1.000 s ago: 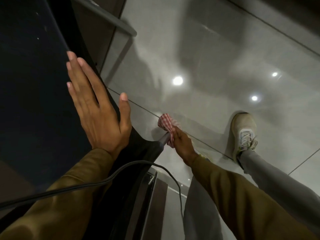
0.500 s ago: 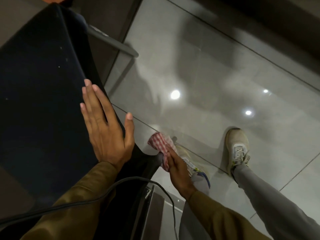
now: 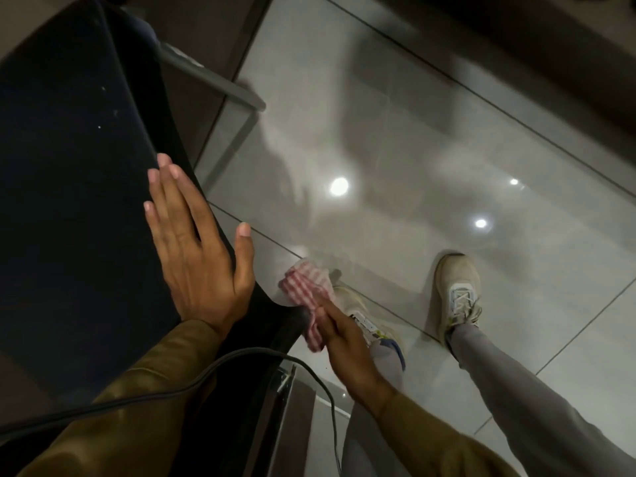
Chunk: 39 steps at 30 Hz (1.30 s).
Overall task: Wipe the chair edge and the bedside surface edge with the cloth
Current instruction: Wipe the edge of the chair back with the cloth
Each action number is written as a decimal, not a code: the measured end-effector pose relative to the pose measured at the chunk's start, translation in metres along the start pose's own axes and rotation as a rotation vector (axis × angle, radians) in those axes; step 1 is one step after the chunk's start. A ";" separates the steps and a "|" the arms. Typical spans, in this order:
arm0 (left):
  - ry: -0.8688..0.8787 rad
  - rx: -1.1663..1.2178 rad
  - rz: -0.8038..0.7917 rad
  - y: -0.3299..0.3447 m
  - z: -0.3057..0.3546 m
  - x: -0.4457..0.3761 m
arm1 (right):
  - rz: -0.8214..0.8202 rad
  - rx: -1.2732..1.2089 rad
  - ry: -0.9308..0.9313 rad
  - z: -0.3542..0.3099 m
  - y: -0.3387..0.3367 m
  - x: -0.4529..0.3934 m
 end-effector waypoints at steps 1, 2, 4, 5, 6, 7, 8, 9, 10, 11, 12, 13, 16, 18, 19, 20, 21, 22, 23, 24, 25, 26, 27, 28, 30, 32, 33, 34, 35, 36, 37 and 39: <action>0.000 -0.008 -0.007 0.000 0.000 0.000 | -0.029 0.011 -0.043 -0.006 0.006 0.010; 0.001 -0.014 -0.010 0.000 0.001 0.000 | -0.039 0.031 -0.080 -0.011 0.009 0.016; 0.007 -0.021 -0.004 0.000 0.001 -0.001 | -0.037 0.086 -0.125 -0.012 0.008 0.011; 0.011 -0.022 0.004 0.000 0.001 -0.001 | -0.025 0.125 -0.132 -0.012 0.005 0.003; 0.014 -0.024 0.011 0.001 0.000 0.000 | -0.010 0.171 -0.133 -0.011 0.001 -0.005; 0.017 -0.022 0.019 0.002 -0.001 0.000 | -0.010 0.222 -0.142 -0.009 -0.002 -0.014; 0.022 -0.019 0.031 0.002 -0.002 0.000 | -0.016 0.267 -0.157 -0.006 -0.006 -0.023; 0.027 -0.017 0.042 0.003 -0.002 0.000 | -0.026 0.288 -0.155 -0.001 -0.011 -0.033; 0.029 -0.018 0.051 0.003 -0.002 0.000 | -0.033 0.279 -0.113 0.007 -0.016 -0.044; 0.032 -0.018 0.059 0.002 -0.002 0.000 | -0.041 0.236 -0.038 0.017 -0.021 -0.057; 0.035 -0.019 0.062 0.002 -0.002 0.000 | -0.035 0.219 0.031 0.028 -0.027 -0.071; 0.037 -0.017 0.062 0.001 -0.002 0.000 | -0.012 0.220 0.104 0.039 -0.032 -0.085; 0.041 -0.006 0.050 0.000 -0.001 0.000 | 0.082 0.364 0.186 0.050 -0.033 -0.110; 0.039 -0.007 0.046 -0.001 -0.001 0.000 | 0.151 0.299 0.173 0.048 -0.028 -0.102; 0.036 -0.009 0.039 -0.002 0.001 0.000 | 0.173 0.235 0.167 0.047 -0.027 -0.091; 0.033 -0.012 0.030 -0.002 0.001 0.000 | 0.179 0.184 0.153 0.043 -0.026 -0.075; 0.028 -0.015 0.023 -0.003 0.002 0.000 | 0.160 0.154 0.120 0.035 -0.022 -0.057; 0.027 -0.015 0.014 -0.004 0.002 0.000 | 0.120 0.137 0.061 0.024 -0.016 -0.039; 0.027 -0.013 0.005 -0.004 0.003 0.000 | 0.068 0.103 -0.010 0.010 -0.008 -0.020; 0.028 -0.011 -0.002 -0.005 0.004 -0.001 | 0.009 0.063 -0.068 -0.005 0.001 -0.004; 0.027 -0.012 -0.004 -0.005 0.004 -0.001 | -0.022 0.046 -0.113 -0.016 0.008 0.007; 0.025 -0.011 -0.004 -0.005 0.004 -0.002 | -0.027 0.053 -0.145 -0.022 0.010 0.012; 0.025 -0.009 -0.001 -0.005 0.004 -0.002 | -0.027 0.073 -0.164 -0.026 0.012 0.013; 0.026 -0.006 0.003 -0.005 0.004 -0.002 | -0.021 0.096 -0.167 -0.026 0.010 0.009; 0.031 -0.004 0.014 -0.004 0.004 0.000 | -0.026 0.164 -0.174 -0.021 0.004 -0.003; 0.034 -0.004 0.025 -0.002 0.002 0.000 | -0.055 0.257 -0.190 -0.013 -0.002 -0.019; 0.036 -0.006 0.030 -0.002 0.002 0.000 | -0.067 0.296 -0.187 -0.006 -0.006 -0.028; 0.036 -0.008 0.031 -0.003 0.002 0.000 | -0.068 0.323 -0.183 0.000 -0.010 -0.037; 0.034 -0.005 0.030 -0.003 0.003 0.000 | -0.058 0.335 -0.171 0.007 -0.015 -0.048; 0.033 0.000 0.030 -0.003 0.003 0.000 | -0.040 0.327 -0.134 0.015 -0.020 -0.059; 0.030 0.002 0.028 -0.004 0.004 -0.001 | -0.025 0.303 -0.060 0.025 -0.025 -0.071; 0.024 0.005 0.024 -0.005 0.005 0.000 | 0.001 0.209 0.135 0.047 -0.032 -0.097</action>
Point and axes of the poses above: each hand's wrist, its own x-axis away from the middle knuckle, its own y-axis out of the palm, z = x × y, the point moved 9 cm from there along -x, towards the middle knuckle, and after that the axes turned 3 degrees about -x, right-handed, at the moved point
